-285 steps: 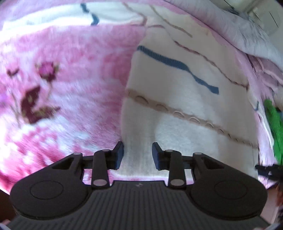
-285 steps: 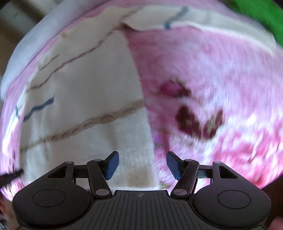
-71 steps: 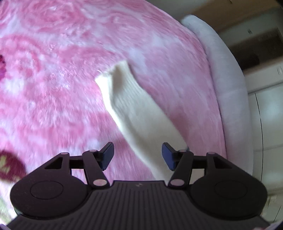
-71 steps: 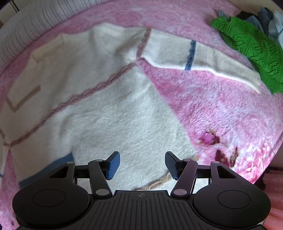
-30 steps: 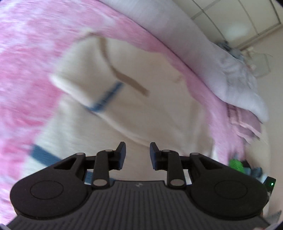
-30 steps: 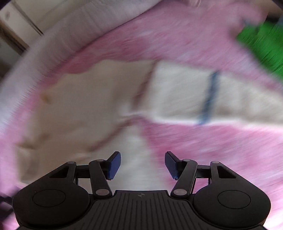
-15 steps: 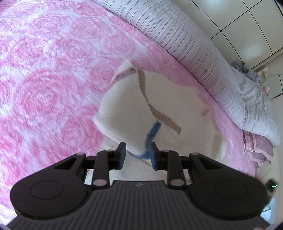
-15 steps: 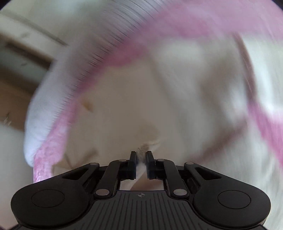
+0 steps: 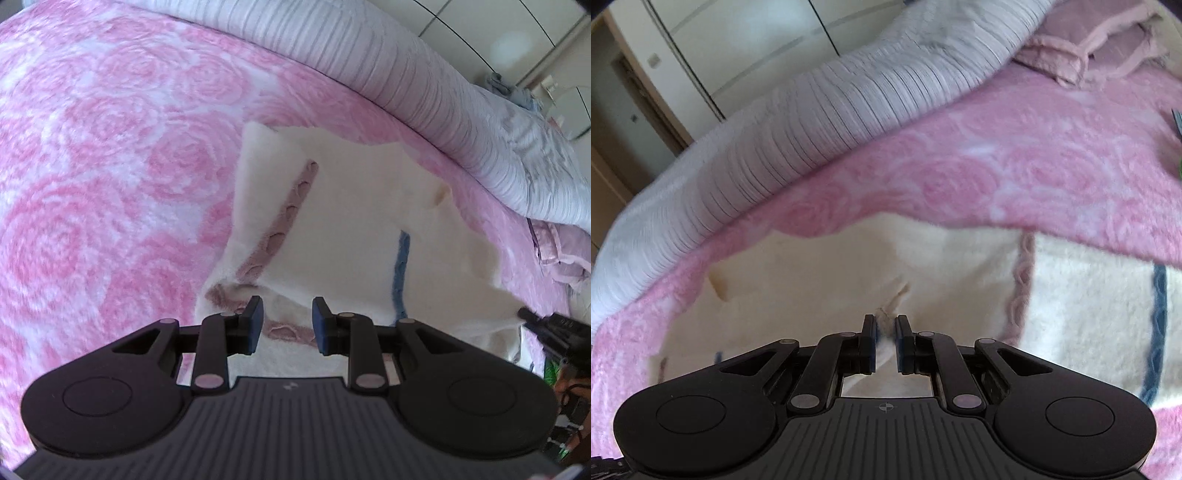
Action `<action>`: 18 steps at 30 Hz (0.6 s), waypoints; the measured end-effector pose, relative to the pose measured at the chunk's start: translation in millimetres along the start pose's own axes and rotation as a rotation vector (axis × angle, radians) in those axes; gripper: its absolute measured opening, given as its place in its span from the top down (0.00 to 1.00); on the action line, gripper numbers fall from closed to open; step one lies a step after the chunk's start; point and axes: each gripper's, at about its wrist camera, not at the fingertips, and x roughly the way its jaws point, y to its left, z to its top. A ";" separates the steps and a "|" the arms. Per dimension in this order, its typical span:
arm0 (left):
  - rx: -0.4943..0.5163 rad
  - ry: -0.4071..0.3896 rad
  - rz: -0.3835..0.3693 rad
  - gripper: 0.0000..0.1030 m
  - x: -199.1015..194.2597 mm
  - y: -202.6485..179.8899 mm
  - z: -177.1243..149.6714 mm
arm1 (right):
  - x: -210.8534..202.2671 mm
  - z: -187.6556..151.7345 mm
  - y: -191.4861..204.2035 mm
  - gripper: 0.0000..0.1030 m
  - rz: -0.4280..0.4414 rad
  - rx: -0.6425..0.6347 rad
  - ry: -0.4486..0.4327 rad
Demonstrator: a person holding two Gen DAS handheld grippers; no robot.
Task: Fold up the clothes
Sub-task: 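Grasp the other sleeve cuff with the right gripper, fold it across the body, release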
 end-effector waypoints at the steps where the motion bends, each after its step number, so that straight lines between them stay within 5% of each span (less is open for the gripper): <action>1: 0.005 0.000 0.005 0.78 1.3 -1.5 0.7 | -4.0 -0.3 -0.4 0.92 0.000 -0.010 -0.003; 4: 0.022 0.005 0.030 0.78 6.1 -6.4 3.1 | 7.8 3.4 -7.1 0.90 -0.087 -0.028 0.058; 11: 0.141 -0.018 0.078 0.78 23.4 -23.4 7.4 | -1.6 -1.4 -17.8 0.85 -0.172 0.036 0.036; 18: 0.267 0.006 0.176 0.77 52.7 -43.4 5.6 | 20.9 -22.3 -37.3 0.83 -0.084 0.057 0.176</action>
